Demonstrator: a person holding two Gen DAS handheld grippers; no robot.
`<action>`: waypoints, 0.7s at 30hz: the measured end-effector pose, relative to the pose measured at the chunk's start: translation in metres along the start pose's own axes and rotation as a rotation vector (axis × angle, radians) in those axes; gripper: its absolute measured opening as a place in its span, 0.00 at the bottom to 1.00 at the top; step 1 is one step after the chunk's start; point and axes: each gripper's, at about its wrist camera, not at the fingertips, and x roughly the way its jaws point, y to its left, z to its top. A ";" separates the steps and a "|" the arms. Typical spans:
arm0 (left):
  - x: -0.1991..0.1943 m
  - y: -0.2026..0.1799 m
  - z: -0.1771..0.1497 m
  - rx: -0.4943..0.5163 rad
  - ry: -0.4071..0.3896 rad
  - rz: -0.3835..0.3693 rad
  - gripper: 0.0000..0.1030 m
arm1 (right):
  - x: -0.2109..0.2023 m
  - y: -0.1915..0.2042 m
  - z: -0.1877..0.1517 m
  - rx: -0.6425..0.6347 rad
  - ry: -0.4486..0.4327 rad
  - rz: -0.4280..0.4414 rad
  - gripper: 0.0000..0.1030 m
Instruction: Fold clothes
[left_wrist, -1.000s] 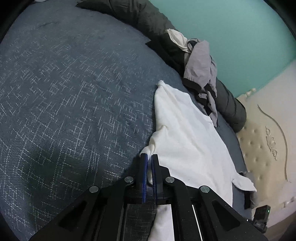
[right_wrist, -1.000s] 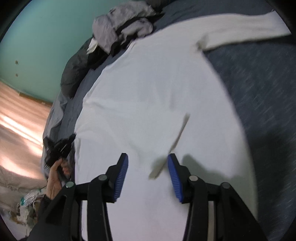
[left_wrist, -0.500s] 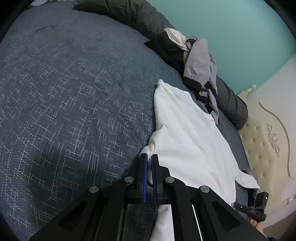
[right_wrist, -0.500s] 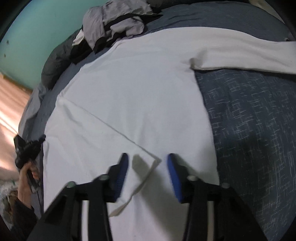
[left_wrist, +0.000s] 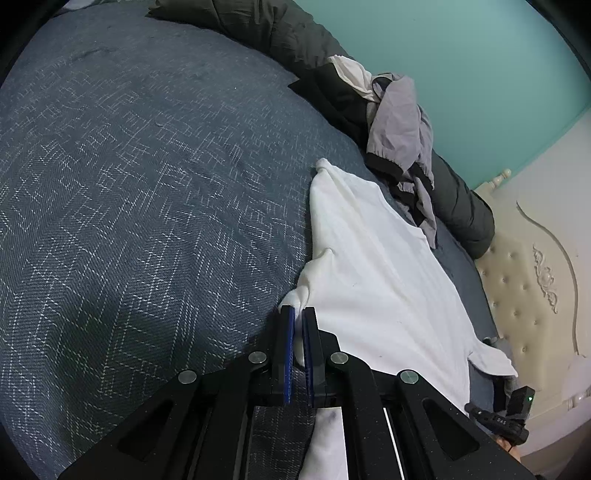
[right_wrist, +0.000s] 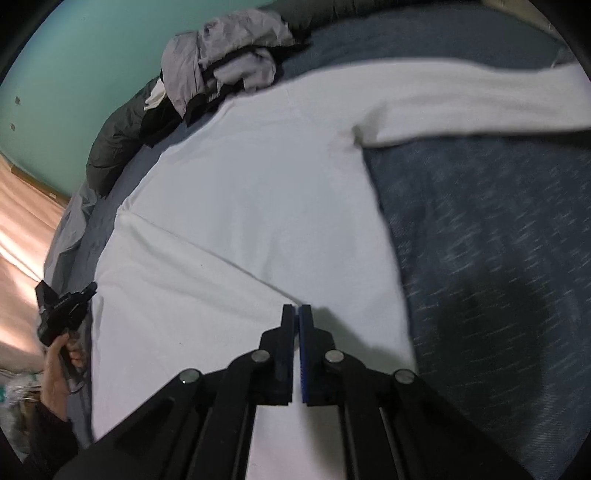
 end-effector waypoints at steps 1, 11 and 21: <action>0.000 0.000 0.000 0.001 0.001 -0.001 0.05 | 0.003 -0.001 0.000 0.001 0.022 -0.012 0.03; 0.003 -0.004 -0.001 0.010 0.001 0.008 0.05 | -0.013 0.074 0.065 -0.144 -0.049 -0.043 0.32; 0.003 -0.009 -0.001 0.057 0.008 0.032 0.05 | 0.104 0.293 0.143 -0.546 0.082 0.073 0.33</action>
